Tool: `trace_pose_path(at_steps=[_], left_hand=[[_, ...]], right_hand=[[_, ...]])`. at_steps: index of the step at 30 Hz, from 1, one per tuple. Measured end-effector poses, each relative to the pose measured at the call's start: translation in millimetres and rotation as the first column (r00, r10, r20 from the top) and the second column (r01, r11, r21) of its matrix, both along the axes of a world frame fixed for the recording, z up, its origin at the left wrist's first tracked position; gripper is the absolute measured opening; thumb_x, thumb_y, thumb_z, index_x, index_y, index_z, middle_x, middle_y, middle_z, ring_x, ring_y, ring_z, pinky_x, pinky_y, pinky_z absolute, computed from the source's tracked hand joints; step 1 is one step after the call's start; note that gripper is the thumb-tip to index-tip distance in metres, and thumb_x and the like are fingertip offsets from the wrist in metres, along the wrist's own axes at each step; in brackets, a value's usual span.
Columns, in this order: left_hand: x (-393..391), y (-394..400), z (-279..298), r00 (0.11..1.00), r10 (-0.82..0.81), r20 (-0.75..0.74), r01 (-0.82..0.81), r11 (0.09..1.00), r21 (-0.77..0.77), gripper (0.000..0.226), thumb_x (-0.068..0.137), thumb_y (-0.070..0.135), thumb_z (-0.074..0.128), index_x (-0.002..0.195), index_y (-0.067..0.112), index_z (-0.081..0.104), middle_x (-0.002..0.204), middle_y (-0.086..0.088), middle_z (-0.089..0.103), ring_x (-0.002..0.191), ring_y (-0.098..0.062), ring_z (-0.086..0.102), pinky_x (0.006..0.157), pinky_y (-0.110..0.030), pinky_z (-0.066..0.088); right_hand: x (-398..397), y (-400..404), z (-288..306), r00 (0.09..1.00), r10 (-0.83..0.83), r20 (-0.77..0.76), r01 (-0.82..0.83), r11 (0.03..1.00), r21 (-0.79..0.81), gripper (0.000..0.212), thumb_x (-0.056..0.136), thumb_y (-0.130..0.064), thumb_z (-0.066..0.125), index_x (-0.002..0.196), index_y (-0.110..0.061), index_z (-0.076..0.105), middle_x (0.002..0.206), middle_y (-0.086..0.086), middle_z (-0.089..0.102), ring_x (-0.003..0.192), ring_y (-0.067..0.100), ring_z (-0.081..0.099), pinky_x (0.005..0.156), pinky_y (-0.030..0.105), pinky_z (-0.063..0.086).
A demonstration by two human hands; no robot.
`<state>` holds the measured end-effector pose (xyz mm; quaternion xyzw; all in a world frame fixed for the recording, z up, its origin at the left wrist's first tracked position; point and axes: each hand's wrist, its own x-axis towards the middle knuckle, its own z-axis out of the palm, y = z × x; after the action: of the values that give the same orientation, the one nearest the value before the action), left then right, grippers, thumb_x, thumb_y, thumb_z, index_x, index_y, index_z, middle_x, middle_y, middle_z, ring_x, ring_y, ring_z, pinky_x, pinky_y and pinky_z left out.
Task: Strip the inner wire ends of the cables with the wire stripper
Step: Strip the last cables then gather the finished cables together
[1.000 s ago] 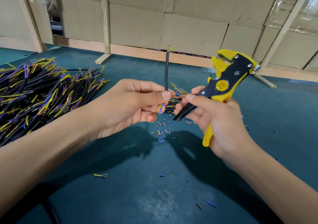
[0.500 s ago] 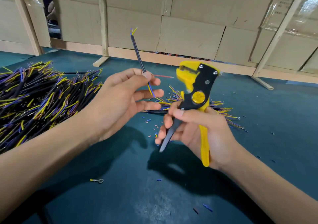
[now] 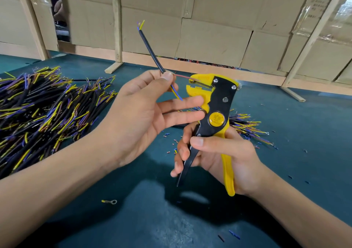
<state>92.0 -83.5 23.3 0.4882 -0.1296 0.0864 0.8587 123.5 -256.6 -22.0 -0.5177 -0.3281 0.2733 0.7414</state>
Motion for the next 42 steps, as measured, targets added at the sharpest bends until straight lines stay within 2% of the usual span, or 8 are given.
trace_pose_path(at_steps=[4, 8, 17, 23, 32, 42], left_hand=[[-2, -3, -2, 1.000, -0.020, 0.017, 0.020, 1.000, 0.012, 0.007, 0.105, 0.014, 0.045, 0.105, 0.008, 0.046, 0.064, -0.001, 0.067, 0.088, -0.038, 0.075, 0.074, -0.045, 0.062], [-4, -5, -2, 0.999, -0.022, 0.023, 0.021, 0.999, 0.041, 0.010, 0.107, 0.016, 0.040, 0.101, 0.008, 0.042, 0.063, -0.005, 0.071, 0.087, -0.035, 0.075, 0.083, -0.044, 0.061], [-6, -10, -3, 1.000, 0.003, 0.007, -0.003, 1.000, 0.001, 0.007, 0.108, 0.015, 0.039, 0.109, 0.008, 0.039, 0.061, -0.006, 0.070, 0.082, -0.035, 0.076, 0.076, -0.041, 0.063], [-7, -12, -2, 1.000, 0.013, -0.009, -0.013, 1.000, -0.001, 0.007, 0.107, 0.014, 0.040, 0.107, 0.008, 0.042, 0.059, -0.006, 0.069, 0.081, -0.035, 0.076, 0.072, -0.038, 0.063], [-8, -14, -2, 0.999, 0.038, -0.028, -0.038, 0.999, -0.007, 0.011, 0.106, 0.014, 0.042, 0.098, 0.007, 0.044, 0.059, -0.006, 0.068, 0.083, -0.035, 0.076, 0.073, -0.037, 0.063], [-9, -16, -2, 0.999, 0.039, -0.019, -0.039, 0.999, -0.028, 0.010, 0.106, 0.012, 0.041, 0.098, 0.007, 0.043, 0.058, -0.005, 0.068, 0.079, -0.033, 0.076, 0.069, -0.035, 0.063]], right_hand=[[0, -1, 0, 1.000, -0.012, -0.005, 0.012, 1.000, 0.004, 0.012, 0.087, -0.011, 0.063, 0.095, -0.001, 0.061, 0.078, 0.018, 0.060, 0.071, 0.040, 0.063, 0.077, 0.060, 0.054], [0, -1, 0, 1.000, -0.023, -0.004, 0.023, 1.000, 0.005, 0.012, 0.086, -0.010, 0.062, 0.094, -0.001, 0.060, 0.078, 0.018, 0.060, 0.071, 0.040, 0.063, 0.077, 0.059, 0.055], [0, 0, -3, 1.000, -0.018, 0.024, 0.018, 1.000, 0.000, 0.007, 0.087, -0.007, 0.061, 0.087, -0.001, 0.059, 0.077, 0.018, 0.058, 0.070, 0.039, 0.063, 0.078, 0.059, 0.054], [2, 1, -7, 0.998, -0.036, 0.052, 0.037, 0.999, -0.011, 0.007, 0.089, -0.001, 0.058, 0.082, -0.001, 0.057, 0.075, 0.018, 0.058, 0.069, 0.039, 0.062, 0.078, 0.061, 0.053], [1, 3, -8, 0.999, -0.040, 0.015, 0.040, 0.999, -0.003, 0.008, 0.086, -0.008, 0.062, 0.079, -0.006, 0.060, 0.067, 0.015, 0.056, 0.061, 0.034, 0.060, 0.069, 0.052, 0.055], [1, 4, -8, 0.999, -0.031, 0.023, 0.031, 1.000, 0.004, 0.011, 0.087, -0.007, 0.062, 0.076, -0.006, 0.059, 0.066, 0.015, 0.054, 0.059, 0.032, 0.059, 0.067, 0.049, 0.056]])
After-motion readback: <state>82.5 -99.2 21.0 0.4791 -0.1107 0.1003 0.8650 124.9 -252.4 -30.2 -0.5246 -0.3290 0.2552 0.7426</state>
